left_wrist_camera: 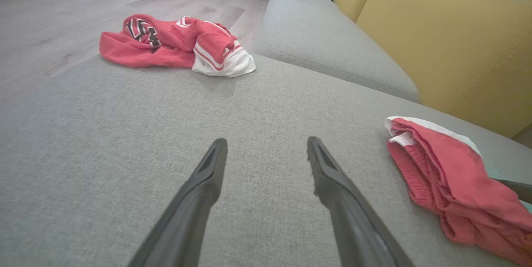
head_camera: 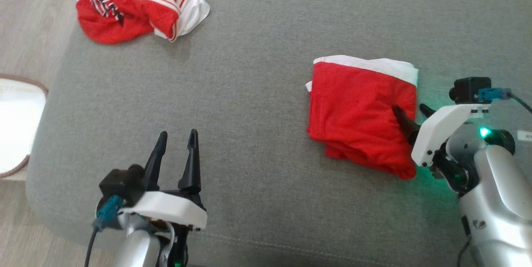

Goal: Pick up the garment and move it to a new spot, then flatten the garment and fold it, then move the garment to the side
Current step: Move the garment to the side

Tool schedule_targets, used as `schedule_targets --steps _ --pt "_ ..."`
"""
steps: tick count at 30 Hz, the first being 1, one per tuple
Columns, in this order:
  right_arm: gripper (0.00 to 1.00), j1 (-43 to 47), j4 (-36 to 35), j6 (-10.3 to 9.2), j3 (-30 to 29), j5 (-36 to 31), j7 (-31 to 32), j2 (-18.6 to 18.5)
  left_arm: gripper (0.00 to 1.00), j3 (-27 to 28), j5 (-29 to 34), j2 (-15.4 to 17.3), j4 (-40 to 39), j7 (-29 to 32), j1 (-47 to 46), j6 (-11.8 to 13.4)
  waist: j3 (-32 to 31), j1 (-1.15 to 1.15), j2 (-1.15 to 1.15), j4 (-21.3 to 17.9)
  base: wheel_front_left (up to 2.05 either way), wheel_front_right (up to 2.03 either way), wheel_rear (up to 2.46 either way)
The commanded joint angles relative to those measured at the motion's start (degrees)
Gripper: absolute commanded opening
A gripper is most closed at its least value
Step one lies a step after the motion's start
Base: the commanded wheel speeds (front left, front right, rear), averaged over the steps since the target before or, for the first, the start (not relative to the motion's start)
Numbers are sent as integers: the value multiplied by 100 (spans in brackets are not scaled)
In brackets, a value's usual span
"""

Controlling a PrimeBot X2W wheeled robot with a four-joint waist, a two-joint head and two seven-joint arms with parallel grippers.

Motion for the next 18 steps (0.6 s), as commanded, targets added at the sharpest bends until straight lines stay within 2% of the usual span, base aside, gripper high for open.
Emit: schedule_targets --steps 1,2,7,12,18 --pt "74 -180 -132 -5 99 136 54 -26 100 159 -28 10 -165 -71 -255 9 32 0 0 49 0 0 0" --pt "41 -202 -94 -5 113 223 99 -22 100 158 -32 9 -169 -71 -252 15 36 0 0 58 0 0 0" --pt "0 -267 7 -5 266 441 175 -48 100 185 13 9 -215 -71 -242 26 57 0 0 -7 0 0 0" --pt "0 -426 -8 -5 365 317 -220 -138 100 197 128 9 -320 -71 -273 -7 140 0 0 -314 0 0 0" --pt "0 -774 -78 -5 433 -53 -595 -373 100 223 280 9 -521 -71 -379 -72 387 0 0 -1079 0 0 0"
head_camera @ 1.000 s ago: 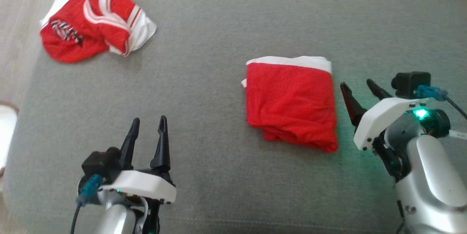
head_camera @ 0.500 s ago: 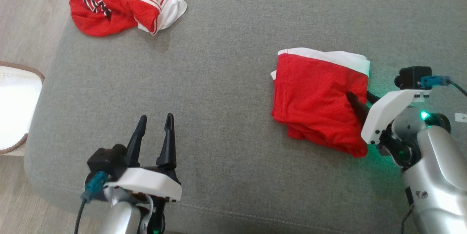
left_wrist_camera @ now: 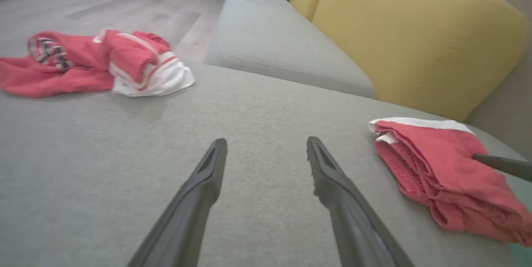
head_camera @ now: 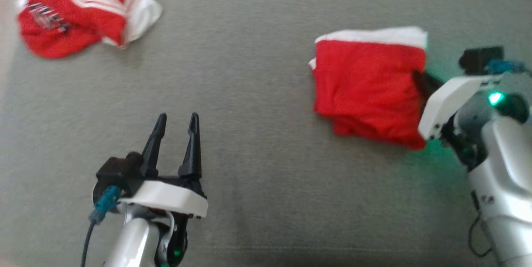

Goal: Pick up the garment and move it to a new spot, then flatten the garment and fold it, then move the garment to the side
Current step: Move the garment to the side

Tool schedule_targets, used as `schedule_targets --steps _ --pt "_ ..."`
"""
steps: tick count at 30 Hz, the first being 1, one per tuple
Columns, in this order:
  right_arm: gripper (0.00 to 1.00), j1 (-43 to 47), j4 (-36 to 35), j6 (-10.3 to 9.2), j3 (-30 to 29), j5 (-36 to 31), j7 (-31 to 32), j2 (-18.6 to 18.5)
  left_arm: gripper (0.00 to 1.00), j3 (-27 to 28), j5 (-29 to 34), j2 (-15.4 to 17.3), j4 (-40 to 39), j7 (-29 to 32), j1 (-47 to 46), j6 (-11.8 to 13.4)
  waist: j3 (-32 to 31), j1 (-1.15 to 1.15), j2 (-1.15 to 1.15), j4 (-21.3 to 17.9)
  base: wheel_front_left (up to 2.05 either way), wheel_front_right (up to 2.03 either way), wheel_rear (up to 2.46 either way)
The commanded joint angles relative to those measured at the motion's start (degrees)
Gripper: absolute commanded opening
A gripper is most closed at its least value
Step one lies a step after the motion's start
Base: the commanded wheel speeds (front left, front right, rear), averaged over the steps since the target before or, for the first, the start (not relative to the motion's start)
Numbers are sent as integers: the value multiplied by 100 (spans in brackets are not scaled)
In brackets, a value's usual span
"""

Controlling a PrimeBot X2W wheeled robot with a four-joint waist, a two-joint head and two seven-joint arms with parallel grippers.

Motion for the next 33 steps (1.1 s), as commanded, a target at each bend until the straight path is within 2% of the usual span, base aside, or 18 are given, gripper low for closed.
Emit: schedule_targets --steps 1,2,6,12,16,20,24,28,33 --pt "0 -236 -229 -5 71 -84 -75 -124 100 206 72 9 -242 -70 -246 -26 228 0 0 -531 0 0 0" --pt "0 -236 -229 -5 71 -84 -75 -124 100 206 72 9 -242 -70 -246 -26 228 0 0 -531 0 0 0" --pt "0 -513 -193 -5 55 -318 -169 -214 100 227 176 52 -344 -70 -368 -61 448 0 0 -1207 0 0 0" --pt "0 -872 -32 -5 -36 -530 -435 -117 100 169 322 205 -427 26 -647 -89 758 0 0 -2053 0 0 0" --pt "0 -1023 185 -5 -58 -546 -645 18 100 107 384 282 -539 169 -731 -95 881 0 0 -2336 0 0 0" --pt "0 -1185 406 -5 -58 -721 -924 -20 100 85 424 360 -655 285 -743 -71 958 0 0 -2377 0 0 0" --pt "0 -1434 661 -5 -145 -907 -1119 -138 100 134 411 390 -763 325 -717 7 1012 0 0 -2245 0 0 0" --pt "0 -1729 1067 -5 -211 -1138 -1134 -400 100 141 390 427 -796 340 -666 25 1004 0 0 -2008 0 0 0" --pt "0 -2196 1585 -5 -322 -1702 -1216 -897 100 167 367 451 -854 324 -615 89 927 0 0 -1654 0 0 0"
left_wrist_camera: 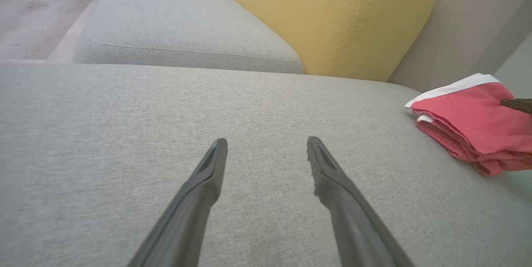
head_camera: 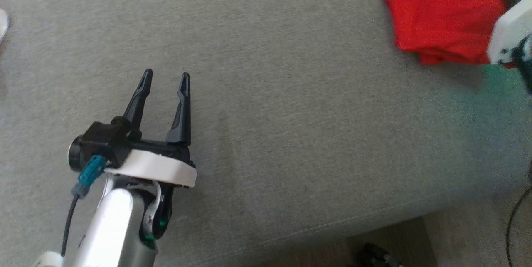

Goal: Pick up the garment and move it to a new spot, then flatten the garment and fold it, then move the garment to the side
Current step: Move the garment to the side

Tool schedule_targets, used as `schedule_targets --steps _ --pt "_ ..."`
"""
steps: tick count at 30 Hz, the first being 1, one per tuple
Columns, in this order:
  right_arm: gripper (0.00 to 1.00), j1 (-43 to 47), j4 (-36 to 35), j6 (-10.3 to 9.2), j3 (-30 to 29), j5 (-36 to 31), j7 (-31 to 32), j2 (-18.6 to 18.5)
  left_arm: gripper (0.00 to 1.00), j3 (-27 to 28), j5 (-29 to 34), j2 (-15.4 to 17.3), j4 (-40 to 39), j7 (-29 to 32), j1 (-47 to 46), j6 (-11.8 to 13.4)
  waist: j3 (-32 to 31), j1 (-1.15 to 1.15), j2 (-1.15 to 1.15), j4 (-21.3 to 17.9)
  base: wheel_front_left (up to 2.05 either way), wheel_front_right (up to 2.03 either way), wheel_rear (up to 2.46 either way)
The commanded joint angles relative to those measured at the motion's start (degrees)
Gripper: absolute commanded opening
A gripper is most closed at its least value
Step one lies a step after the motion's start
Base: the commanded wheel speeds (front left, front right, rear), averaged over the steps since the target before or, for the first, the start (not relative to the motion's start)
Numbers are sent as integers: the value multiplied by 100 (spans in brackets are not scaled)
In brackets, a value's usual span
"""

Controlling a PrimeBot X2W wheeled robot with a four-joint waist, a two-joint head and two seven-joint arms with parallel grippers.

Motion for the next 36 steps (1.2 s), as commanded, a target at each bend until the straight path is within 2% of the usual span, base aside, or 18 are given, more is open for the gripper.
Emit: schedule_targets --steps 1,13,26,27,28,29,36 --pt "0 -206 -47 -5 -3 -126 -45 -224 100 183 -24 71 -242 -32 10 33 -54 -1 0 155 0 0 0" --pt "0 -806 360 -5 -162 -782 -20 -658 100 197 -65 148 -376 -8 111 92 -44 -1 0 293 0 0 0" --pt "0 -1064 570 -5 -237 -1016 -288 -514 100 156 -57 227 -474 68 102 150 56 -1 0 241 0 0 0" --pt "25 -1071 572 -5 -307 -1069 -358 -494 100 149 -56 227 -479 71 98 155 64 -1 0 243 0 0 0" --pt "71 -1071 575 -5 -379 -1123 -426 -456 100 142 -56 228 -483 75 94 159 70 -1 0 246 0 0 0" --pt "100 -1066 573 -5 -458 -1190 -486 -412 100 139 -60 230 -484 78 88 160 75 -1 0 249 0 0 0" --pt "100 -1019 521 -5 -909 -1754 -870 -131 100 105 -85 243 -465 86 30 155 101 -1 0 322 0 0 0"
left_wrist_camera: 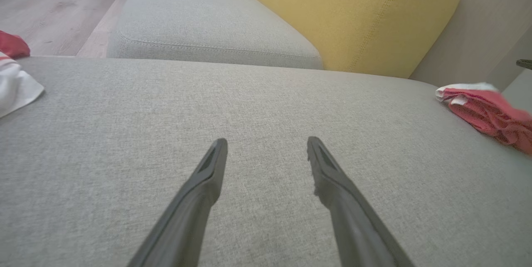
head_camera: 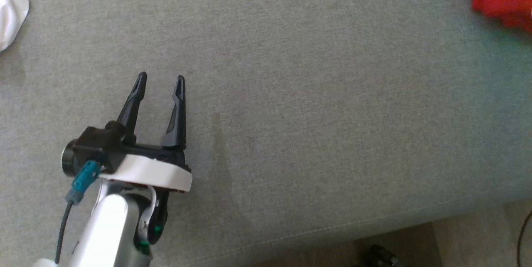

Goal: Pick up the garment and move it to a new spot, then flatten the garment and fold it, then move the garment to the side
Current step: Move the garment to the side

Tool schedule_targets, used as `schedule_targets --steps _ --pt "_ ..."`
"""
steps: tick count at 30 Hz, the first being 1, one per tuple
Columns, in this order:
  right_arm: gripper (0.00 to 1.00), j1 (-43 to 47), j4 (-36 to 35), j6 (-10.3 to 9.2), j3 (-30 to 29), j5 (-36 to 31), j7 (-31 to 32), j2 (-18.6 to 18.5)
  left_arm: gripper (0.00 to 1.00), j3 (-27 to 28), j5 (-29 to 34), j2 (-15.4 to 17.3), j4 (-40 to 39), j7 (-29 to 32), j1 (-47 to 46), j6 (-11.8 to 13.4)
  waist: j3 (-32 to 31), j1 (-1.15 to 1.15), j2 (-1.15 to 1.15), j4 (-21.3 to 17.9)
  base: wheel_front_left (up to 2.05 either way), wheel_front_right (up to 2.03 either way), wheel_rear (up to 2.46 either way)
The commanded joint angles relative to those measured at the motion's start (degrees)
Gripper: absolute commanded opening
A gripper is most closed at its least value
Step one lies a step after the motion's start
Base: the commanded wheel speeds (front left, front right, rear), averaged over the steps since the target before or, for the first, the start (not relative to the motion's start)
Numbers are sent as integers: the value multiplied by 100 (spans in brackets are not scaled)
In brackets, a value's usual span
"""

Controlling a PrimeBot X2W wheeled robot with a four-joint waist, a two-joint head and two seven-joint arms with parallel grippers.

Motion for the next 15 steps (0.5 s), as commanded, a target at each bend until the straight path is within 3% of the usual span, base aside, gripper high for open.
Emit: schedule_targets --steps 1,9,15 --pt "100 -60 -205 -5 -78 -126 -141 25 100 132 -32 84 -194 14 -131 25 -7 0 0 34 0 0 0" --pt "100 -58 -97 -5 -203 -337 -564 342 100 128 -91 59 -105 -58 -156 45 -174 0 0 156 0 0 0" --pt "100 3 4 -5 -92 -107 -963 699 100 163 -179 14 64 -147 -226 49 -490 0 0 267 0 0 0"
